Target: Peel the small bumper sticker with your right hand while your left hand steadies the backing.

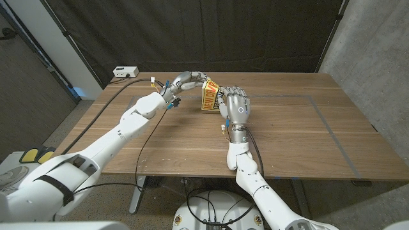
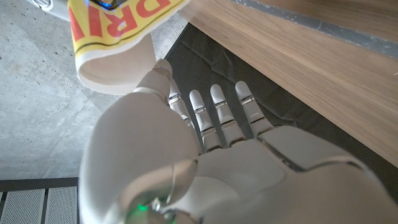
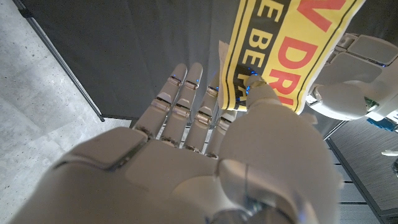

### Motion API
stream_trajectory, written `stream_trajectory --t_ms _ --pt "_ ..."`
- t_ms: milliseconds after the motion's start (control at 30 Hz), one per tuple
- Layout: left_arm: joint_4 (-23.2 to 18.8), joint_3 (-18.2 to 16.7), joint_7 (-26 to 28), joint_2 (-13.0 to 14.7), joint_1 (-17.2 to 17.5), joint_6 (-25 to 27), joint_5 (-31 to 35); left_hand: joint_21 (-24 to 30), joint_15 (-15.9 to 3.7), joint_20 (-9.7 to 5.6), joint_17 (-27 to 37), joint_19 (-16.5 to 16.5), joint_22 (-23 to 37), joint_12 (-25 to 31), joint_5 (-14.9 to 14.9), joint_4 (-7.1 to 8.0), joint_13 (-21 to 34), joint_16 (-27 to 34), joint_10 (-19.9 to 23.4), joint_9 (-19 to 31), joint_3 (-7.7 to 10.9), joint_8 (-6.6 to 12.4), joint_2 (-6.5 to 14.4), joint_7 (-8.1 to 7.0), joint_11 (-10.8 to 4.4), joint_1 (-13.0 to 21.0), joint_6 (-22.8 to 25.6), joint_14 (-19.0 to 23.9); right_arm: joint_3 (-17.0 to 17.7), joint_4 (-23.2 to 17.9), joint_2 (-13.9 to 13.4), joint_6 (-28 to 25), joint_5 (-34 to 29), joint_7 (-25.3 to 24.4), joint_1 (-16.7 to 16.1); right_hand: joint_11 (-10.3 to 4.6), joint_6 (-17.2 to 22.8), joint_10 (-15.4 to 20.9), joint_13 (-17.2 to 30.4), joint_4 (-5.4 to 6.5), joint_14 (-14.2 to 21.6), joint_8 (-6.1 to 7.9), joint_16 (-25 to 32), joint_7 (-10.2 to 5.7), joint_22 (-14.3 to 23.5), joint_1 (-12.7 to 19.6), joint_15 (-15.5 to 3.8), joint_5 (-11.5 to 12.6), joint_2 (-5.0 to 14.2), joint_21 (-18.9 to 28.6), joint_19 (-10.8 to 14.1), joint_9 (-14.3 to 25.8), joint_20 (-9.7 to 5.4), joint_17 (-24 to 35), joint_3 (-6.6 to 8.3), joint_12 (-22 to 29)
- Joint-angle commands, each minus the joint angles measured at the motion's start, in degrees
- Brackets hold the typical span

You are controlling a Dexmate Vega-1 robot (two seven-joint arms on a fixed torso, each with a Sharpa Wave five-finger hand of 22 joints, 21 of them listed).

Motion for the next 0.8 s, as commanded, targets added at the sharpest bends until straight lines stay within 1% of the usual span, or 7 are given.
stream_trajectory --t_ms 33,200,300,367,567,700,800 --pt "2.1 0.8 -2.4 -0.7 -1.5 -1.4 -0.2 0.7 -2.39 0.1 -0.1 -0.3 -0.3 0.9 0.3 -0.42 0.4 -0.3 0.6 0.8 -0.24 2.1 0.2 -0.33 -0.81 1.1 3.6 0.0 -0.1 1.9 0.0 0.2 0.4 0.0 1.5 -0.05 0.2 0.0 0.3 0.21 -0.1 -0.1 -0.4 0.21 0.1 -0.4 -8.83 -0.2 0.13 0.5 -0.2 0.2 -0.27 0.2 0.23 0.0" --pt "3.6 0.8 -2.8 -1.7 -2.1 -2.5 -0.7 0.8 -2.49 0.09 -0.2 -0.3 -0.4 1.1 0.3 -0.34 0.6 -0.3 1.0 0.8 -0.34 2.44 0.6 -0.11 -1.06 1.2 4.4 0.4 0.2 2.1 0.4 0.2 0.4 0.0 1.5 0.0 0.2 0.0 0.3 0.24 -0.1 -0.15 -0.5 0.23 0.1 -0.5 -8.82 -0.3 0.16 0.5 -0.2 0.2 -0.23 0.2 0.26 -0.1" --pt "4.6 0.3 -1.4 -2.8 -1.7 -3.5 -1.2 1.4 -2.5 0.1 -0.5 0.0 -0.8 2.5 0.3 0.06 1.0 -0.5 3.5 0.7 -0.3 4.52 2.0 1.4 -1.29 1.1 9.9 1.9 0.4 2.0 0.5 0.2 0.4 0.0 1.4 0.0 0.3 0.0 0.3 0.25 -0.2 -0.18 -0.6 0.25 0.1 -0.5 -8.81 -0.3 0.14 0.5 -0.2 0.2 -0.22 0.2 0.27 -0.1" --pt "5.0 -0.1 0.3 -3.4 -1.4 -4.2 -1.0 1.9 -2.64 -0.08 -0.7 0.5 -1.0 3.7 0.4 0.16 1.2 -0.5 5.8 0.5 0.05 5.51 3.3 2.99 -1.53 1.3 12.7 3.1 0.4 1.9 0.5 0.1 0.4 0.0 1.3 0.06 0.1 0.0 0.3 0.26 -0.2 -0.29 -0.7 0.26 0.1 -0.6 -8.81 -0.3 0.11 0.5 -0.3 0.2 -0.19 0.2 0.26 -0.1" --pt "2.2 -0.3 8.4 -2.7 -0.1 -3.0 4.7 3.1 -4.32 -0.81 -0.5 1.9 -1.3 5.4 0.4 -0.07 2.0 0.0 8.3 0.1 0.49 5.49 5.0 3.86 -2.19 2.2 13.2 5.8 -0.5 1.7 0.3 -1.6 1.9 0.0 1.5 0.11 -0.4 -0.4 0.4 0.78 -0.3 -0.68 -1.0 0.31 0.0 -2.0 -8.31 -0.6 -0.6 0.6 -0.2 0.2 0.0 0.3 -0.35 -0.4" --pt "-2.0 -0.1 16.4 -1.3 1.1 -0.3 12.4 3.8 -4.66 -0.93 0.0 2.7 -1.4 6.7 0.6 0.22 3.0 0.5 9.6 0.8 0.41 5.12 6.2 3.4 -2.13 2.2 11.2 7.1 -6.9 -0.7 -4.3 -6.2 10.6 1.9 2.6 0.42 -4.5 -5.3 0.6 3.18 -3.6 -2.82 -3.3 0.36 0.1 -7.9 -7.98 -0.9 -2.65 0.1 -1.4 0.3 0.99 0.5 -2.68 -2.9" --pt "-4.4 0.3 19.7 -0.2 1.4 1.9 16.7 4.1 -4.74 -0.86 -0.1 2.7 -1.5 7.1 0.8 0.65 3.5 0.1 9.6 1.3 0.33 5.0 6.6 3.3 -2.19 1.7 10.2 7.3 -11.0 -4.2 -9.1 -6.6 18.6 5.2 3.2 1.27 -6.5 -8.0 0.8 4.97 -5.2 -3.49 -4.0 1.01 0.1 -11.5 -7.7 -1.2 -2.38 -0.2 -2.2 0.5 1.8 1.2 -3.61 -4.3"
